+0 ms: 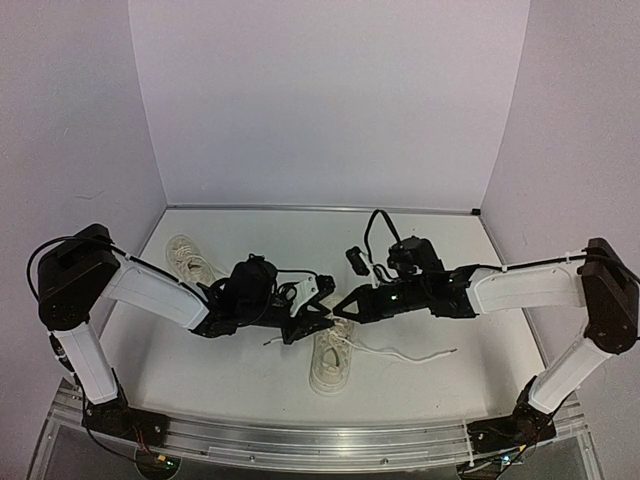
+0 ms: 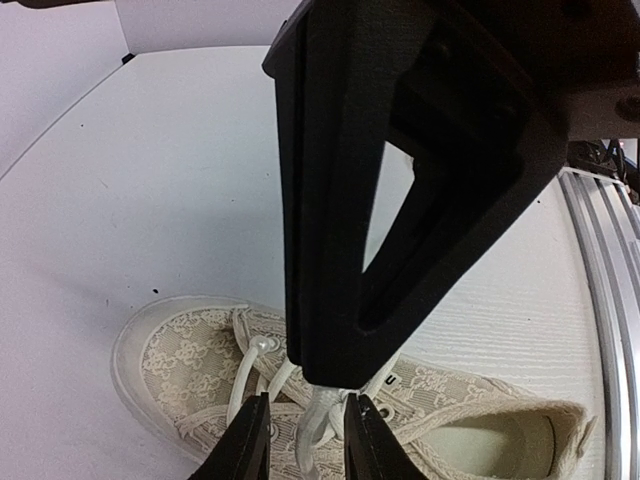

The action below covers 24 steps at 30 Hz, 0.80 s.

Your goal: Tie the shoes

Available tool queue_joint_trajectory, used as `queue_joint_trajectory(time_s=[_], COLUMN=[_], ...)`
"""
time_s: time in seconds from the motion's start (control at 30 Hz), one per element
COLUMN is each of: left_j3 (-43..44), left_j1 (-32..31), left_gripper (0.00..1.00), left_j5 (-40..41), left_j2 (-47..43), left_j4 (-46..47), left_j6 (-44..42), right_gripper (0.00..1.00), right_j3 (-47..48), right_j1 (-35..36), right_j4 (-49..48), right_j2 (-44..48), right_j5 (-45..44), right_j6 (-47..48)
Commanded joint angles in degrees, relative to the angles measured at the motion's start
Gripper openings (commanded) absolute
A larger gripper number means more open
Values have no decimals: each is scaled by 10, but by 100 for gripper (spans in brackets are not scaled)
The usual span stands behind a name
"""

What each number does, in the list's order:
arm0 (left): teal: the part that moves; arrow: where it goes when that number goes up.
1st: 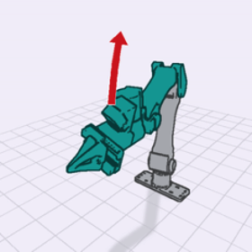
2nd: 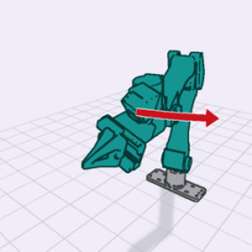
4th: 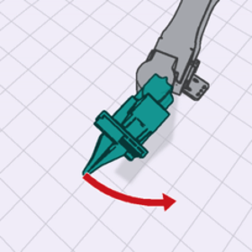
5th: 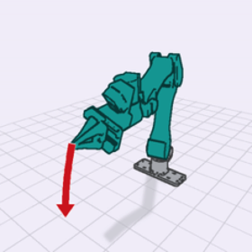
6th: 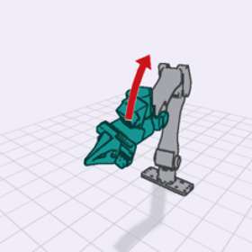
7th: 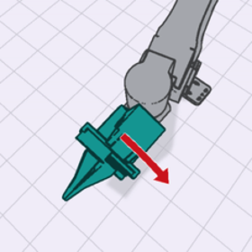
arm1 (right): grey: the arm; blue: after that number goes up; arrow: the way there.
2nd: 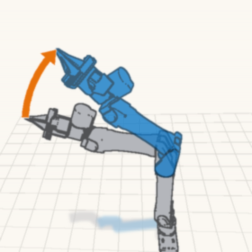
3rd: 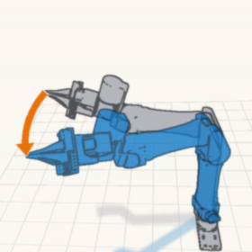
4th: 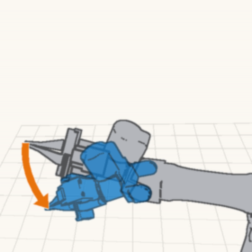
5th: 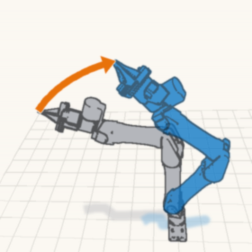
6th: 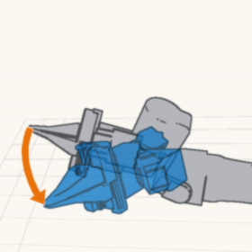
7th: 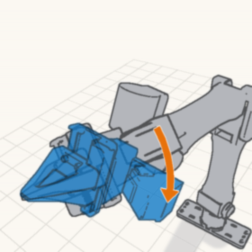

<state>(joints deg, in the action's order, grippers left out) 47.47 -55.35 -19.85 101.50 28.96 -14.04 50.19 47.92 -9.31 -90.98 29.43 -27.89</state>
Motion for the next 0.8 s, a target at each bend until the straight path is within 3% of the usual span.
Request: queue_joint_trajectory(time_s=[0.0,0.1,0.3,0.77], left_j3=[-16,-30,-5,35], left_j1=[-2,-2,-2,-7], left_gripper=[27,32,33,10], left_j5=[11,21,15,-2], left_j2=[-31,-42,-17,22], left_j4=[-2,6,8,16], left_j6=[-20,-19,-7,-1], right_gripper=[0,0,0,0], right_j3=[5,4,7,-1], right_j1=[1,2,2,2], right_j4=[2,2,2,5], right_j2=[21,21,18,27], right_j5=[-12,-13,-11,-22], right_j6=[10,9,8,3])
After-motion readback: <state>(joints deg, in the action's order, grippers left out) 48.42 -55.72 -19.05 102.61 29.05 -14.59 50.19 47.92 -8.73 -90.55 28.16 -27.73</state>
